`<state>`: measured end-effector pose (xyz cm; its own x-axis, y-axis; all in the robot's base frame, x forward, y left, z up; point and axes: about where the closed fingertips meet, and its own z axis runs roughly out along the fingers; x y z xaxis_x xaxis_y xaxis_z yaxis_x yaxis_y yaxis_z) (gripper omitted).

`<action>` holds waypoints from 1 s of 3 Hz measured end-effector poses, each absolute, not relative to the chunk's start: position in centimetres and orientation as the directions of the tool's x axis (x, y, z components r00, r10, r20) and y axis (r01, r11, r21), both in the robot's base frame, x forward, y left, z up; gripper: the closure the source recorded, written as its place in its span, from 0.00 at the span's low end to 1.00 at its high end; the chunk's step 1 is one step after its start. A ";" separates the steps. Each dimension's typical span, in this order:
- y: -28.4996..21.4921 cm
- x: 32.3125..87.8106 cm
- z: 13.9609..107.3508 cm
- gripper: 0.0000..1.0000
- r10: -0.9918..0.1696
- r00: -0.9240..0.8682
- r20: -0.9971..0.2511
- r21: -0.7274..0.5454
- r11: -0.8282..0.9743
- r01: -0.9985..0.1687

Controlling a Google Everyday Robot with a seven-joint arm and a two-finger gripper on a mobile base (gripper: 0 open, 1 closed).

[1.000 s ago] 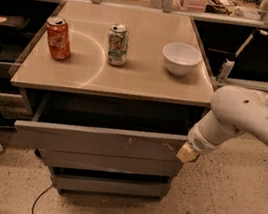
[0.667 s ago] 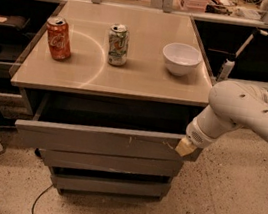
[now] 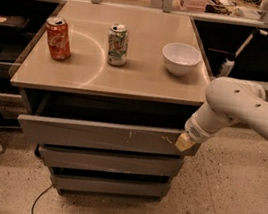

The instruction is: Close top drawer

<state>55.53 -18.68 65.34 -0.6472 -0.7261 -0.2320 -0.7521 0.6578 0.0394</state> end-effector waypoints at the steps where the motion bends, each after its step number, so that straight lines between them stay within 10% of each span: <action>1: -18.7 55.5 65.3 1.00 -0.726 -0.647 -0.232 0.039 0.658 -0.752; 3: -18.9 57.6 65.4 1.00 -0.721 -0.654 -0.229 0.021 0.668 -0.744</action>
Offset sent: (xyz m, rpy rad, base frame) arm 0.0658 -0.0058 0.0038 -0.0433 -0.0424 -0.0443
